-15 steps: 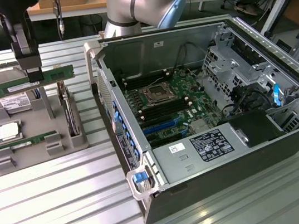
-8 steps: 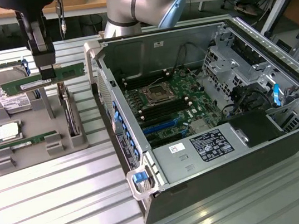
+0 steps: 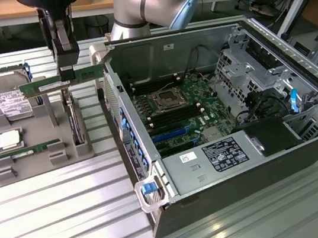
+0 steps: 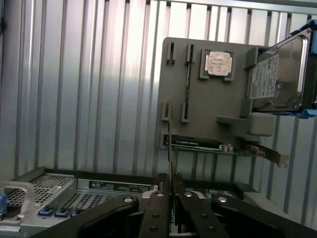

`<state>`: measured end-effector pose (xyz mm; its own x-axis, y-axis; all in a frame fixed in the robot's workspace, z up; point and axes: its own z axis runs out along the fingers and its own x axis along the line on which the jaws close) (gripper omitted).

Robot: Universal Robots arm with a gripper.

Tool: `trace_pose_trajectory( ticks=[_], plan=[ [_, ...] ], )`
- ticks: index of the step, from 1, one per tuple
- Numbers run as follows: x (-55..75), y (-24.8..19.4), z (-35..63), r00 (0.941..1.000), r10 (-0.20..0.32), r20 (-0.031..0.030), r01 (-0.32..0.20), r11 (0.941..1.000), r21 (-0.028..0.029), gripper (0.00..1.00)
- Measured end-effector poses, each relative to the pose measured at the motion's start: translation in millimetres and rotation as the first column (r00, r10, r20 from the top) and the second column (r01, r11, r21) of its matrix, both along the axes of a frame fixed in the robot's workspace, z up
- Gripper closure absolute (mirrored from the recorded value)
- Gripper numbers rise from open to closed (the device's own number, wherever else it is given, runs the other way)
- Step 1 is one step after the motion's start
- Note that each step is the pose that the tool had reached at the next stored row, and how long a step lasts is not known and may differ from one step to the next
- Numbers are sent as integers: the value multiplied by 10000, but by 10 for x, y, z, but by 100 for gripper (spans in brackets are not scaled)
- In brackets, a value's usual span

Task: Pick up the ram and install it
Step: 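Pick up the ram and move it above insertion slot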

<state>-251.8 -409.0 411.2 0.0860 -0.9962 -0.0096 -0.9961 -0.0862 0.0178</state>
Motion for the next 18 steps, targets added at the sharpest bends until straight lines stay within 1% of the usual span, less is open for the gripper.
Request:
trace_pose_trajectory(
  ticks=[2,4,12,18],
  plan=[
    [84,0,0,10000,0,0,0,10000,0,87],
    [194,0,0,10000,0,1,0,10000,1,87],
    [539,0,0,10000,0,0,0,10000,0,87],
    [846,0,0,10000,-1,0,1,10000,0,87]
  ],
)
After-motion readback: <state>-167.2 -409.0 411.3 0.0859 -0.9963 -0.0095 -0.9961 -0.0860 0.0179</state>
